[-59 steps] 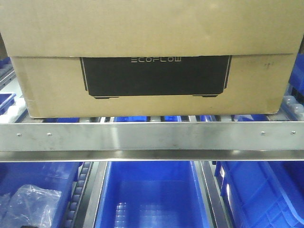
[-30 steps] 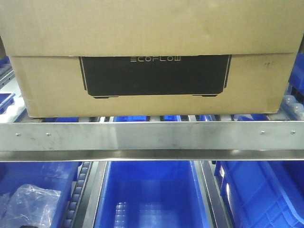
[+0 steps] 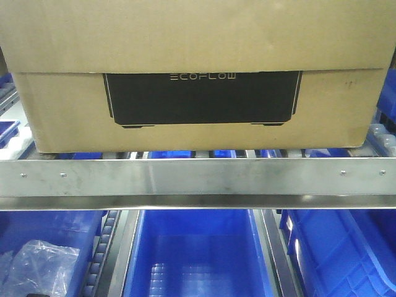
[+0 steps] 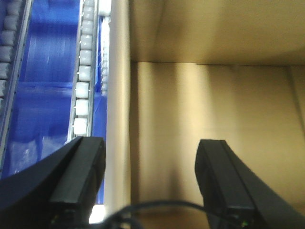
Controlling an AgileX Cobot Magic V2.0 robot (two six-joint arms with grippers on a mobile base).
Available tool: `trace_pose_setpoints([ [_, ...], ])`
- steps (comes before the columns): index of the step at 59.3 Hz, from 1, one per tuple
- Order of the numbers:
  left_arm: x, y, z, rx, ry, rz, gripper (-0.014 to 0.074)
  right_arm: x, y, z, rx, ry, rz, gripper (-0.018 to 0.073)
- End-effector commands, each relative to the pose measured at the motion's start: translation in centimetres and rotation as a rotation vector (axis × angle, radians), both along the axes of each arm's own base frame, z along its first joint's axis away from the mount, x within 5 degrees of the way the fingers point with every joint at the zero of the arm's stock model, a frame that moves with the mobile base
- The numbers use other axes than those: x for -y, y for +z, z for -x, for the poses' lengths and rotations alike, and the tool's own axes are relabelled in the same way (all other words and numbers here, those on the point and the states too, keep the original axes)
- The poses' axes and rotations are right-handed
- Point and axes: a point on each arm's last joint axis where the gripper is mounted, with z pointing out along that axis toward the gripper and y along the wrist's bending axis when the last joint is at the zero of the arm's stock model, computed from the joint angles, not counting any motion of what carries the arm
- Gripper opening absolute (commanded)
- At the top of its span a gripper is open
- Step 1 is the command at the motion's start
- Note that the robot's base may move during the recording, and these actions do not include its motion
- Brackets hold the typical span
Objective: Grab box from left shelf to table start
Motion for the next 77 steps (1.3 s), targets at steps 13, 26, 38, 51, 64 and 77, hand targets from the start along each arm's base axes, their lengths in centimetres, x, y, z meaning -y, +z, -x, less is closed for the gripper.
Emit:
trace_pose_setpoints([
  [13, 0.6, 1.8, -3.7, -0.034, 0.019, 0.011, 0.0315, 0.1, 0.9, 0.1, 0.094, -0.008, 0.011, 0.0055],
  [26, 0.4, 0.4, -5.4, -0.103, 0.038, 0.018, 0.0240, 0.1, 0.9, 0.1, 0.094, -0.008, 0.011, 0.0055],
  [38, 0.4, 0.2, -5.4, -0.114, 0.039, 0.013, 0.0143, 0.1, 0.9, 0.1, 0.094, -0.008, 0.011, 0.0055],
  [51, 0.4, 0.2, -5.4, -0.116, 0.039, 0.013, -0.0081, 0.1, 0.9, 0.1, 0.094, -0.008, 0.011, 0.0055],
  [64, 0.4, 0.2, -5.4, -0.116, 0.039, 0.013, -0.0086, 0.1, 0.9, 0.1, 0.094, -0.008, 0.011, 0.0055],
  [77, 0.6, 0.1, -5.2, -0.145, 0.051, 0.060, -0.0085, 0.1, 0.9, 0.1, 0.094, -0.008, 0.011, 0.0055],
])
